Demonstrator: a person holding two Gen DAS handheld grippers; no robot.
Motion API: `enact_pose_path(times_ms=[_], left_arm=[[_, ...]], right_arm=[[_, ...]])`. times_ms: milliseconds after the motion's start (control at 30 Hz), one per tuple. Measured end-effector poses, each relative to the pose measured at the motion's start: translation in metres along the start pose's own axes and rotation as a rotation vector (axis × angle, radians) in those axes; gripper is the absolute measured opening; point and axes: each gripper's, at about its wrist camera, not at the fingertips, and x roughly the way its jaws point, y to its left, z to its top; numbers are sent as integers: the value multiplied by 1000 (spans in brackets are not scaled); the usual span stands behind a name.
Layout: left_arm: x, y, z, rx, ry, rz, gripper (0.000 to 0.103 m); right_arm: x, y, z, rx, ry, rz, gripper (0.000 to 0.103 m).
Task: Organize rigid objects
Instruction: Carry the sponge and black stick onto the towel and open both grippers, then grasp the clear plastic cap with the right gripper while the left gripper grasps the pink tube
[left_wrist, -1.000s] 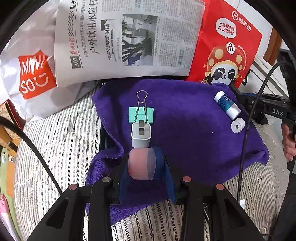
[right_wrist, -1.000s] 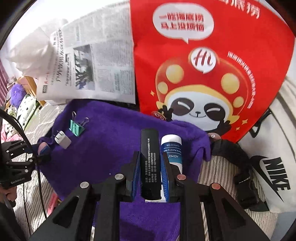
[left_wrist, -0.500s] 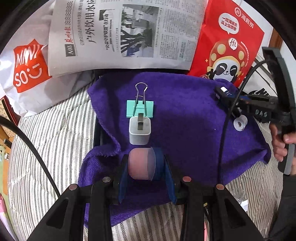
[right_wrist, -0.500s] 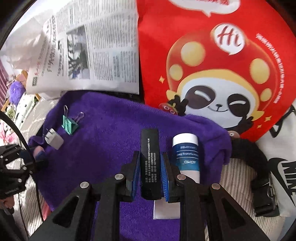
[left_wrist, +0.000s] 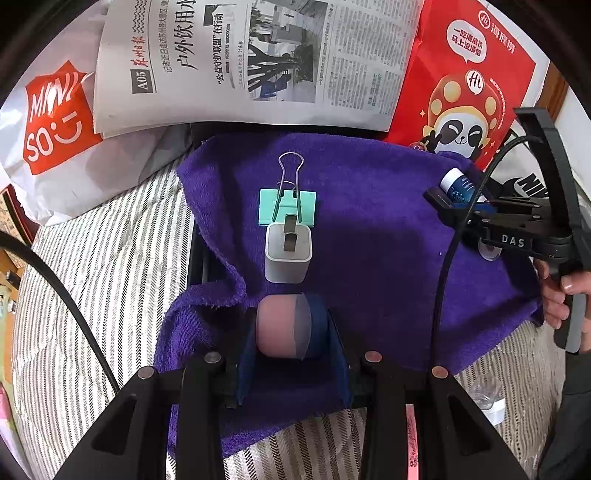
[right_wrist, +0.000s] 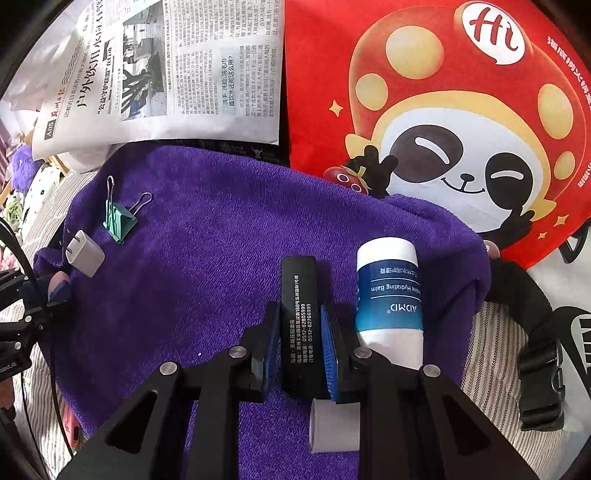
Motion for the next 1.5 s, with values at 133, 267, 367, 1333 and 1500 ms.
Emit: enact_pose_path(times_ms=[133, 267, 367, 1333, 1500], left_arm=[[2, -4, -2, 27, -3, 34, 34], [3, -5, -1, 30, 0, 41, 34], [2, -5, -2, 32, 3, 41, 34], [-82, 0, -30, 14, -90, 66, 54], [-94, 9, -54, -9, -87, 36, 54]], right_arm=[[-3, -2, 0, -6, 16, 5, 23], [-23, -1, 3, -5, -26, 24, 39], [-49, 3, 4, -20, -79, 29, 46], [-97, 102, -134, -150, -84, 110, 47], [-75, 110, -127, -178, -56, 66, 31]])
